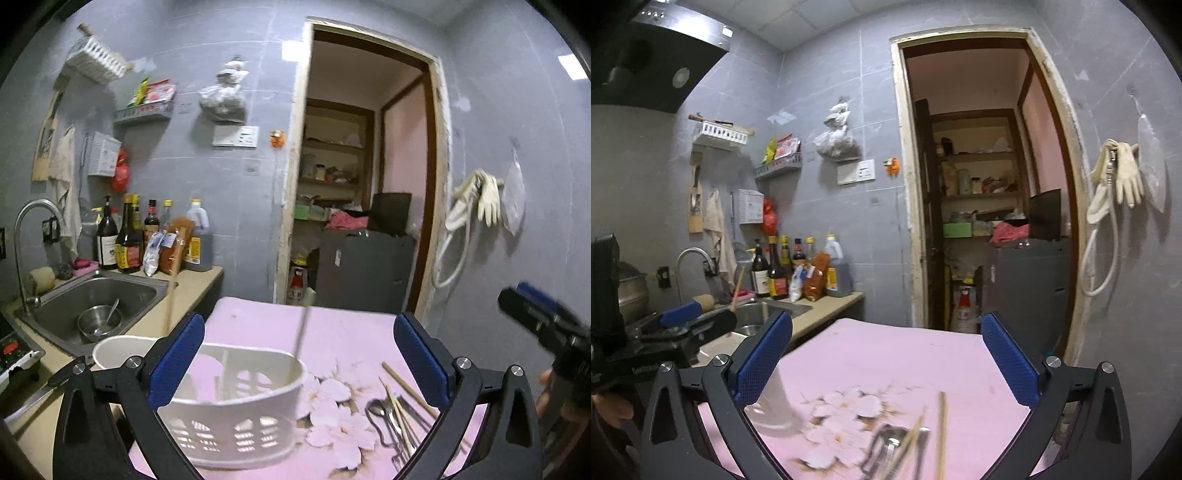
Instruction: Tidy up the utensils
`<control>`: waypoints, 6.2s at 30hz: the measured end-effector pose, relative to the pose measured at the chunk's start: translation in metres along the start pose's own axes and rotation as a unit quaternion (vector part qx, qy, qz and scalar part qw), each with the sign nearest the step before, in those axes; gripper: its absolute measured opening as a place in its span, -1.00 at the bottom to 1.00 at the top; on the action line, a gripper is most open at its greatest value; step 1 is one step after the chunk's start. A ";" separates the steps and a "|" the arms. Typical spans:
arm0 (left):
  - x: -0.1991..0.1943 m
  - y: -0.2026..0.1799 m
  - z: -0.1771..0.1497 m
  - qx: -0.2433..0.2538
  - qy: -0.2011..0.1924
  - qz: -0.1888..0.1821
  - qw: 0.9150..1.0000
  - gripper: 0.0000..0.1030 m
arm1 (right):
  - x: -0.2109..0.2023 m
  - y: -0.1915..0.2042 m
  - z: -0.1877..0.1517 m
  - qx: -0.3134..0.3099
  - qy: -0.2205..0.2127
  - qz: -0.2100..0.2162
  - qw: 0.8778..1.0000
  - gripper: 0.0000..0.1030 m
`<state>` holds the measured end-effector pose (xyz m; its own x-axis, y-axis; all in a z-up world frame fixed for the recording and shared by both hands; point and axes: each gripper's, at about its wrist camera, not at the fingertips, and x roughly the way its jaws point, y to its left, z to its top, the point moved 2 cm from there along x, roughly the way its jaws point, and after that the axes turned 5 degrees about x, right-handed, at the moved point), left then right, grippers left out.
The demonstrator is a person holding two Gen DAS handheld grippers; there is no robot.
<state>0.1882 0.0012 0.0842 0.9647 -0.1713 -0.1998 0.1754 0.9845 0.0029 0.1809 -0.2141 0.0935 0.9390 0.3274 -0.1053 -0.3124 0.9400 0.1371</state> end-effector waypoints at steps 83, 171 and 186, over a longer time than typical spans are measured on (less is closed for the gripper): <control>0.163 -0.064 -0.100 -0.020 0.405 -0.146 0.902 -0.60 | 0.171 -0.095 -0.119 0.000 0.435 -0.010 0.900 -0.56; 0.024 0.149 0.001 -0.118 0.098 0.054 0.987 -0.30 | 0.133 0.143 -0.022 -0.008 0.022 0.138 0.990 -0.83; 0.002 0.108 0.032 -0.087 0.029 0.059 0.994 0.55 | 0.079 0.090 0.019 0.020 -0.017 0.106 0.994 0.09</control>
<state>0.2156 0.1054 0.1156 0.9626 -0.0575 -0.2648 0.0209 0.9900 -0.1392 0.2301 -0.1058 0.1166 0.8570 0.5140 -0.0369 -0.4986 0.8452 0.1926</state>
